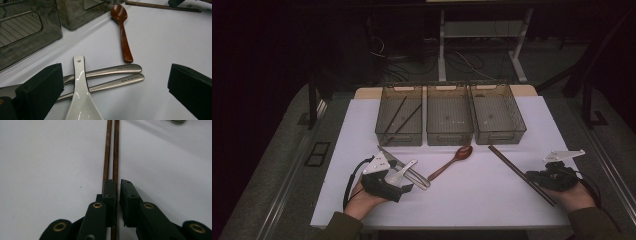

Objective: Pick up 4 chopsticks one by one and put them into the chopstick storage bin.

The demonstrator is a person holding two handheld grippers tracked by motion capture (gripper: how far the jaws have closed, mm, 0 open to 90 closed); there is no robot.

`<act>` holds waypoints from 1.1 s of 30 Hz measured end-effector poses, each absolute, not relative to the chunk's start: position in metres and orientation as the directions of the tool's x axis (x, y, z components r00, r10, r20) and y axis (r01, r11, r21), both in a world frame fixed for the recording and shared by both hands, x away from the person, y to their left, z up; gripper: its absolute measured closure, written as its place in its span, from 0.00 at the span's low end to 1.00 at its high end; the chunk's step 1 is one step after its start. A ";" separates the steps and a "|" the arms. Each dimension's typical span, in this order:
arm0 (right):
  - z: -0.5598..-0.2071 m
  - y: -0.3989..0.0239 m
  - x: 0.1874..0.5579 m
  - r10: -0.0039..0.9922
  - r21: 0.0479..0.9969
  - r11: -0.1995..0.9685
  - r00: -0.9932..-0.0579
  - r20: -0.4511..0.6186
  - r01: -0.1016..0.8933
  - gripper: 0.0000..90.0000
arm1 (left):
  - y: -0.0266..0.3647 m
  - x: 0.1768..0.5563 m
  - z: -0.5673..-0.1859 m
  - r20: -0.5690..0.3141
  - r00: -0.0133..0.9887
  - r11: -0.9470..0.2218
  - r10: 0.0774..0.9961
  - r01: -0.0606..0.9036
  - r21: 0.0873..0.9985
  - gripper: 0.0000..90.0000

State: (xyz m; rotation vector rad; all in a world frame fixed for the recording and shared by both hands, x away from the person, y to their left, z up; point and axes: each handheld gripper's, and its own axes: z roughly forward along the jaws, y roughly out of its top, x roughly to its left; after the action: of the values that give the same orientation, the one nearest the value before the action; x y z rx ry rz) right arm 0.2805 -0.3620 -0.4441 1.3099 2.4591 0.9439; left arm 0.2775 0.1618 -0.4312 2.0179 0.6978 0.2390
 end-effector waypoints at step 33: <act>-0.441 -0.363 0.280 0.798 0.622 0.417 -0.595 0.099 0.663 0.95 | 0.160 0.277 -0.432 -0.108 0.825 -0.390 0.555 0.373 0.842 0.00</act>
State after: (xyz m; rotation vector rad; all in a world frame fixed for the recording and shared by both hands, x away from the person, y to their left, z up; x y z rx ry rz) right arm 0.2800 -0.3628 -0.4410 1.2873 2.4591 0.9322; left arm 0.2775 0.1599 -0.4321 2.0245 0.6847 0.2340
